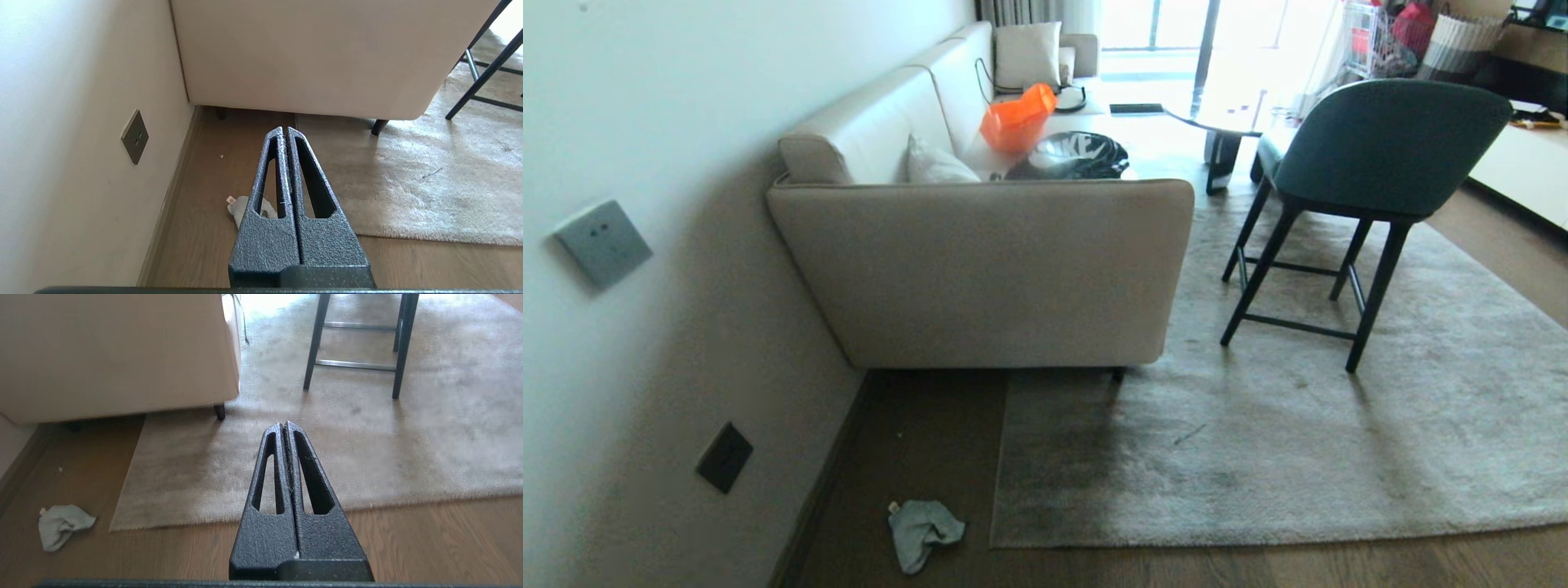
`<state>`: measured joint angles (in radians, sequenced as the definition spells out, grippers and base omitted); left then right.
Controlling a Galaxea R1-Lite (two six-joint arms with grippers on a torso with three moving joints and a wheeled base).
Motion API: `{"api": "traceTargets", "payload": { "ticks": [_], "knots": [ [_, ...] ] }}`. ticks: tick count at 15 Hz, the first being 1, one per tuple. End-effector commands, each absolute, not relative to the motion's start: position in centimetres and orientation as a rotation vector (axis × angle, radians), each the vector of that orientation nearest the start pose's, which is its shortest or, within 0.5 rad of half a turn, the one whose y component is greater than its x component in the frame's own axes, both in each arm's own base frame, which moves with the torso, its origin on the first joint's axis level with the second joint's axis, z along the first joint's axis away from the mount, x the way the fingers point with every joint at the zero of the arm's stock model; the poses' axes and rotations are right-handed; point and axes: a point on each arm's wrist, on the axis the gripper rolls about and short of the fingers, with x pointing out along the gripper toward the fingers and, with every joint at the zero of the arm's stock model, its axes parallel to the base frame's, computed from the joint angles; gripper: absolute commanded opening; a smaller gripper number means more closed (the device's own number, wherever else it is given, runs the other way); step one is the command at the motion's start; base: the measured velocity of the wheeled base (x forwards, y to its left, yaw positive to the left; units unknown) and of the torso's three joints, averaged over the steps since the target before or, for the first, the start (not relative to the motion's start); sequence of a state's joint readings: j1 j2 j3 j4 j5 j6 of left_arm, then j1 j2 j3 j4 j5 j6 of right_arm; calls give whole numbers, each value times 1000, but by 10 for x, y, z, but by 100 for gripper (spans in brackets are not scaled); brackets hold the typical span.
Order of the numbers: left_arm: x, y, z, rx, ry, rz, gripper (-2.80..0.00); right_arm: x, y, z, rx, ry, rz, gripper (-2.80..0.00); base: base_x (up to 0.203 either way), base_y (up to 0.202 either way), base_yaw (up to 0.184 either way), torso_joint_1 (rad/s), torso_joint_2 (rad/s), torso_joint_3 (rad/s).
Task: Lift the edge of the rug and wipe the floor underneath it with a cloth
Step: Pick up the rag
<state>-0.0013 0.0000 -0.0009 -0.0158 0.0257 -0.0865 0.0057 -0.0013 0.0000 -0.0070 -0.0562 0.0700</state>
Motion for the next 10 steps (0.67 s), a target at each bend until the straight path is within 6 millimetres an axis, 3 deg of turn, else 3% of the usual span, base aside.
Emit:
{"api": "traceTargets", "payload": {
  "ticks": [1,10],
  "knots": [
    [-23,1,77,-88,-18,24,-280,-23,-1,76,71,-8,-50,-280,0,0,0,23,134,138],
    [-23,1,77,-88,-18,24,-280,-23,-1,76,71,-9,-50,-280,0,0,0,4,15,19]
  ]
}}
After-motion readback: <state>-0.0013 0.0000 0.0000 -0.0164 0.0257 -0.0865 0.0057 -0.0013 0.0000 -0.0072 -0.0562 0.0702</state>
